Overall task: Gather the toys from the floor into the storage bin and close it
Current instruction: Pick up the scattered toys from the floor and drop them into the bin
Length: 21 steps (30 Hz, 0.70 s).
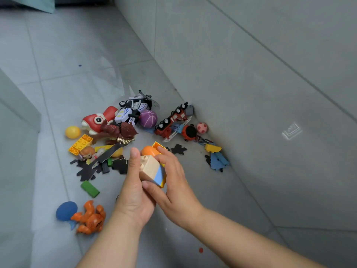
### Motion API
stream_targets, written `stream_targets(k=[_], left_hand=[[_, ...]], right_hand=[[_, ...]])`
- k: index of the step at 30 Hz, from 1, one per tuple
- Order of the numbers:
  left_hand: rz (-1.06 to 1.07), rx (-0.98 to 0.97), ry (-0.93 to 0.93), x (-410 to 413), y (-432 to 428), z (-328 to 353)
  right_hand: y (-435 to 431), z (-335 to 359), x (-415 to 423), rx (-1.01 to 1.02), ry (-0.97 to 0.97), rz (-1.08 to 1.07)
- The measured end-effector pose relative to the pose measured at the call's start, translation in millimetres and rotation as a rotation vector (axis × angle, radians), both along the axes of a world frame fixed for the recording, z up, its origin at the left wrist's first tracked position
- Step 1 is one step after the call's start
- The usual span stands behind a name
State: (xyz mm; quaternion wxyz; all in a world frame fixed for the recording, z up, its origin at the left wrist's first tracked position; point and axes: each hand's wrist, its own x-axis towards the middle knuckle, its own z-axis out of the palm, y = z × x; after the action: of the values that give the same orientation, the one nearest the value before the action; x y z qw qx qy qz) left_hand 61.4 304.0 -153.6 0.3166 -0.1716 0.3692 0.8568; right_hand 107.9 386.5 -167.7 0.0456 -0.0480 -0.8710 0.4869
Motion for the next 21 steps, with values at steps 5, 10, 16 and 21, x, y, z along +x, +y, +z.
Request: stream_targets(k=[5, 10, 16, 21], left_hand=[[-0.032, 0.062, 0.098, 2.5, 6.2, -1.0], [0.069, 0.048, 0.091, -0.6, 7.1, 3.9], [0.204, -0.005, 0.127, -13.4, -10.7, 35.3], [0.289, -0.044, 0.311, -28.6, -65.3, 87.6]], right_hand=[[7.5, 3.4, 1.7, 0.001, 0.015, 0.001], [6.4, 5.9, -0.2, -0.036, 0.017, 0.020], [2.1, 37.0, -17.0, -0.174, -0.025, 0.159], [-33.6, 95.2, -42.4, -0.176, 0.087, 0.293]])
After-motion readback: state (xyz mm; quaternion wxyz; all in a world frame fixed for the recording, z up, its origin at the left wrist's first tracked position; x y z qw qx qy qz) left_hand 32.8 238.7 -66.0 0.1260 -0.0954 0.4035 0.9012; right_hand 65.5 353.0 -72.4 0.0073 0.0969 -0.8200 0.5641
